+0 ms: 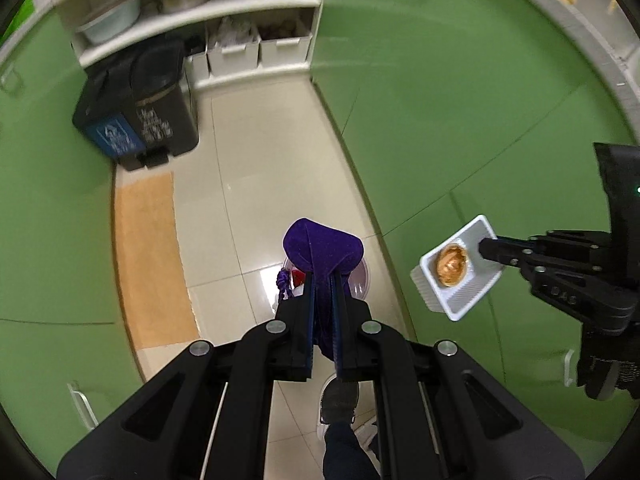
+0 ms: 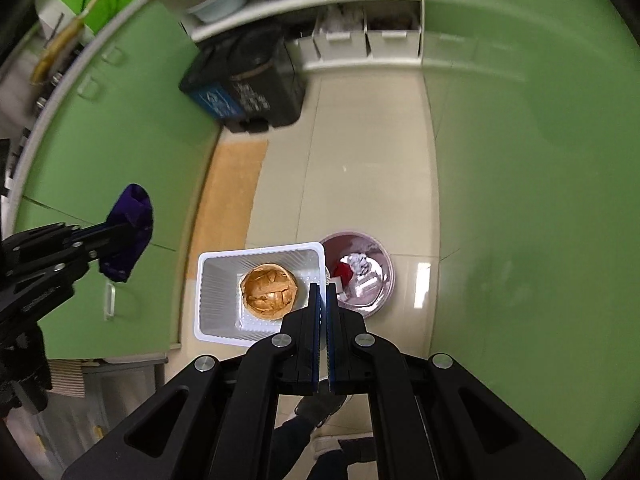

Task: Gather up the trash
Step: 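Carry the white tray and purple pouch down over the pink bin, then open both grippers to drop the tray and pouch into the bin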

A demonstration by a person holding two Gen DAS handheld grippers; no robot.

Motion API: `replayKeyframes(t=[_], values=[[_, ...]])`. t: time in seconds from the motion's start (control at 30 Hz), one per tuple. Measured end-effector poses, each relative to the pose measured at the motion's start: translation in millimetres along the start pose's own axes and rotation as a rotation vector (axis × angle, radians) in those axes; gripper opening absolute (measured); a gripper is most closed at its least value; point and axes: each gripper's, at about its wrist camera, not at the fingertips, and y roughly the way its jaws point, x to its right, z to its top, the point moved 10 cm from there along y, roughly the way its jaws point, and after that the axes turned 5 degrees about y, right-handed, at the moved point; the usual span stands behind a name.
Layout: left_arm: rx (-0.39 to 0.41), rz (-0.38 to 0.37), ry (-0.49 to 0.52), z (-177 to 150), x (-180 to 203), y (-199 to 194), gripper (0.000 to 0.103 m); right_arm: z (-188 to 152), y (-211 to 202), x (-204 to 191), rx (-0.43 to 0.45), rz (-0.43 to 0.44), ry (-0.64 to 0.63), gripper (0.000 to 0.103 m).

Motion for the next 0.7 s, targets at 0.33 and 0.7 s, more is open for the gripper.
replayKeyframes(t=[0.33,0.7], values=[[-0.057,-0.023,-0.041,-37.1,-29.1,116.5,0.007,-9.0,138.3,25.6,-0.074,-0.016,-0.006,0.002],[-0.092,-0.040,-0.026,-49.4,-32.0,182.6,0.007,-12.5,209.0,53.1,-0.086,-0.057,-0.015,0.045]])
